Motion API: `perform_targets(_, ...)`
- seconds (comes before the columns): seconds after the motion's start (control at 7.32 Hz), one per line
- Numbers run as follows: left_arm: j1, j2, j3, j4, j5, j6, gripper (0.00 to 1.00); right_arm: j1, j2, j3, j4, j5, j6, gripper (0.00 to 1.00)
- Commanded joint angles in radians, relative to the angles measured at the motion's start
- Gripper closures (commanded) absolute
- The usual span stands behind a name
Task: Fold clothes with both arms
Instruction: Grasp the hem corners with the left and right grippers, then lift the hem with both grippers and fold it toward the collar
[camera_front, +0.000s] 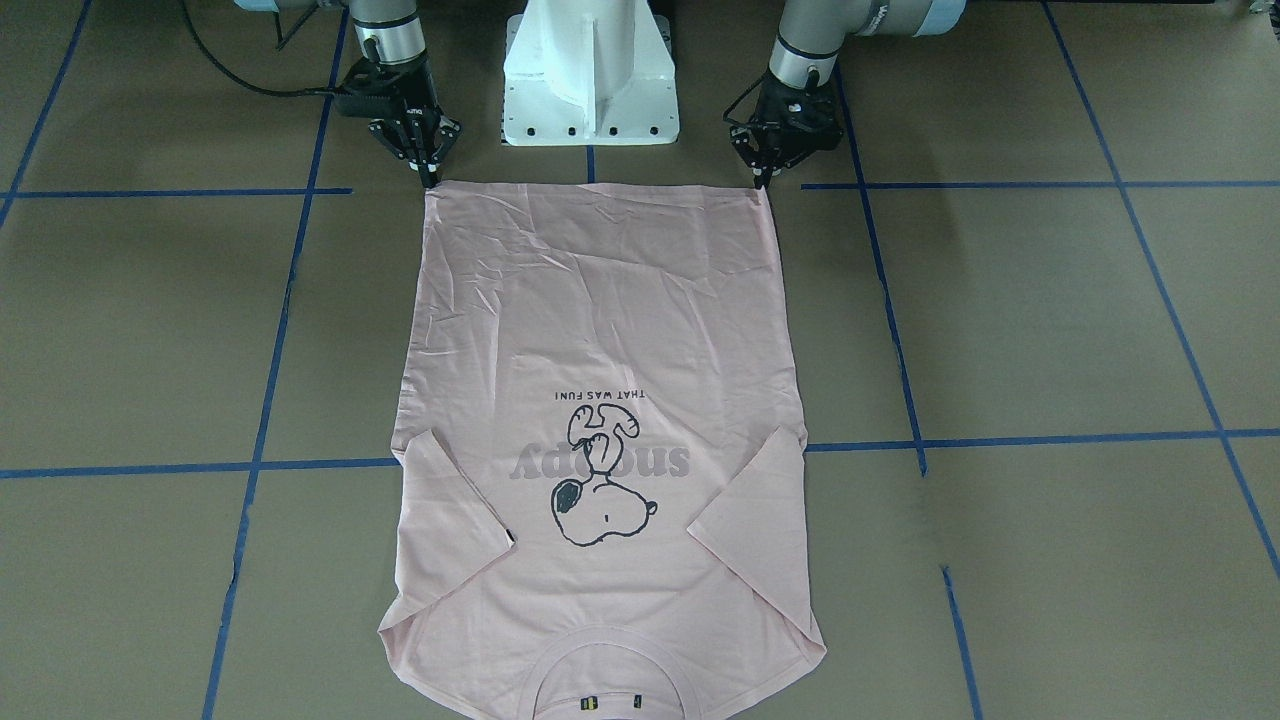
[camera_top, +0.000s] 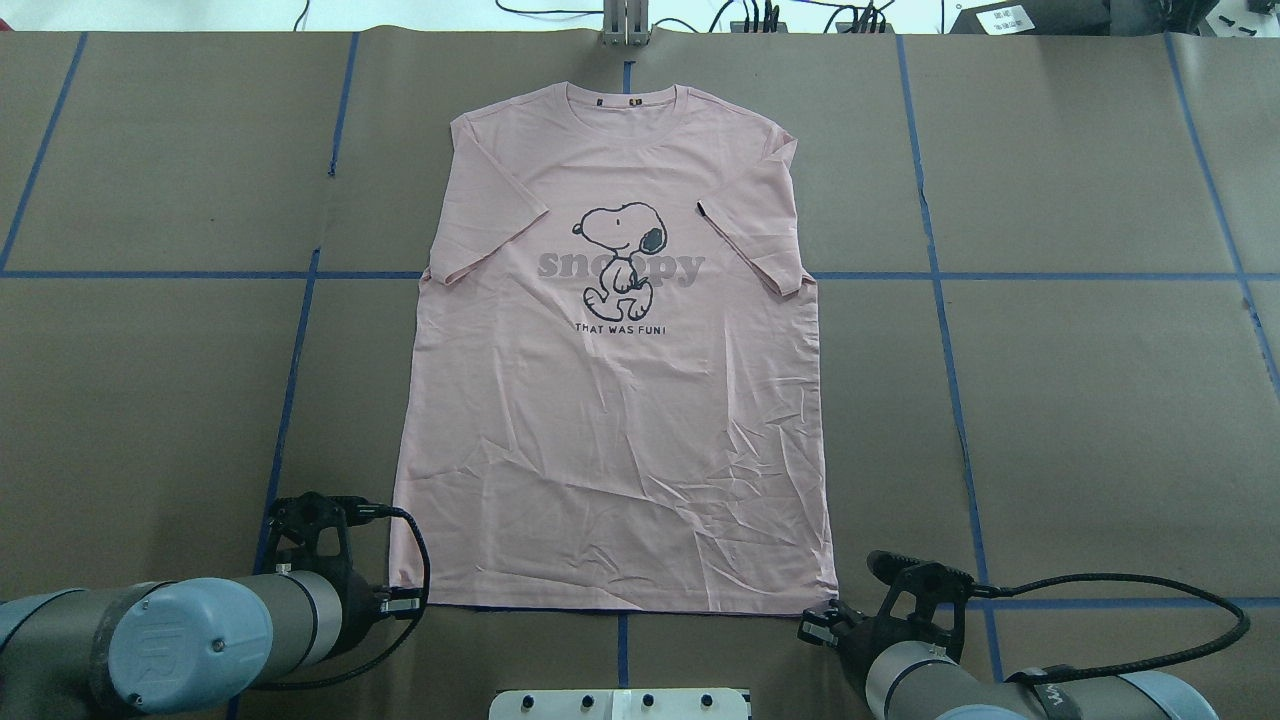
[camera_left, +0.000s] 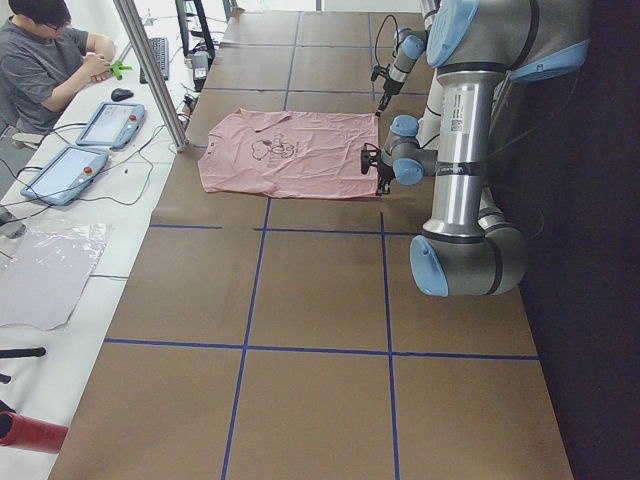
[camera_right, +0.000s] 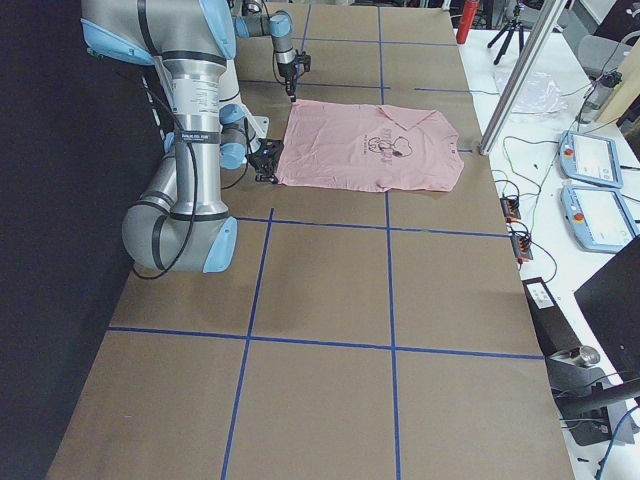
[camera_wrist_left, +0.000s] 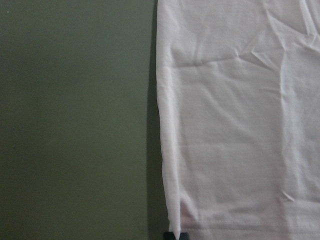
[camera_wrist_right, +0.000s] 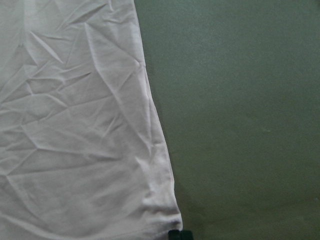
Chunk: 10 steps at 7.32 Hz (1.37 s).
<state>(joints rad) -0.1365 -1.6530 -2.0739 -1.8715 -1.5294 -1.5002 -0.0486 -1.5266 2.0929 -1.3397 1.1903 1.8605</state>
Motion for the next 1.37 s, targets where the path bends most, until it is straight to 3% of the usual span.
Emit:
perform_targets(0.0, 0.0, -0.005, -0.008, 0.0, -0.005, 0.0, 1.0, 0.021, -0.004, 0.039, -0.001, 0.003, -0.007, 1.0)
perform_targets(0.14, -0.006, -0.004, -0.085, 0.014, -0.017, 0.009, 1.0, 0.038, -0.032, 0.117, -0.021, 0.012, -0.012, 1.0)
perform_targets(0.27, -0.015, 0.008, -0.186, 0.055, -0.055, 0.012, 1.0, 0.035, -0.03, 0.259, -0.182, 0.043, -0.012, 1.0)
perform_targets(0.55, -0.023, -0.034, -0.5, 0.396, -0.177, 0.017, 1.0, 0.017, -0.004, 0.57, -0.494, 0.127, -0.012, 1.0)
perform_targets(0.68, -0.087, -0.085, -0.612, 0.517, -0.237, 0.017, 1.0, 0.048, 0.087, 0.626, -0.604, 0.193, -0.012, 1.0)
perform_targets(0.82, -0.162, -0.17, -0.614, 0.572, -0.305, 0.032, 1.0, 0.105, 0.156, 0.625, -0.692, 0.265, -0.014, 1.0)
perform_targets(0.96, -0.193, -0.194, -0.573, 0.578, -0.307, 0.123, 1.0, 0.139, 0.214, 0.609, -0.728, 0.27, -0.064, 1.0)
perform_targets(1.09, -0.254, -0.256, -0.469, 0.58, -0.307, 0.206, 1.0, 0.189, 0.291, 0.551, -0.737, 0.272, -0.126, 1.0)
perform_targets(1.23, -0.356, -0.325, -0.349, 0.58, -0.305, 0.288, 1.0, 0.29, 0.392, 0.433, -0.734, 0.275, -0.217, 1.0)
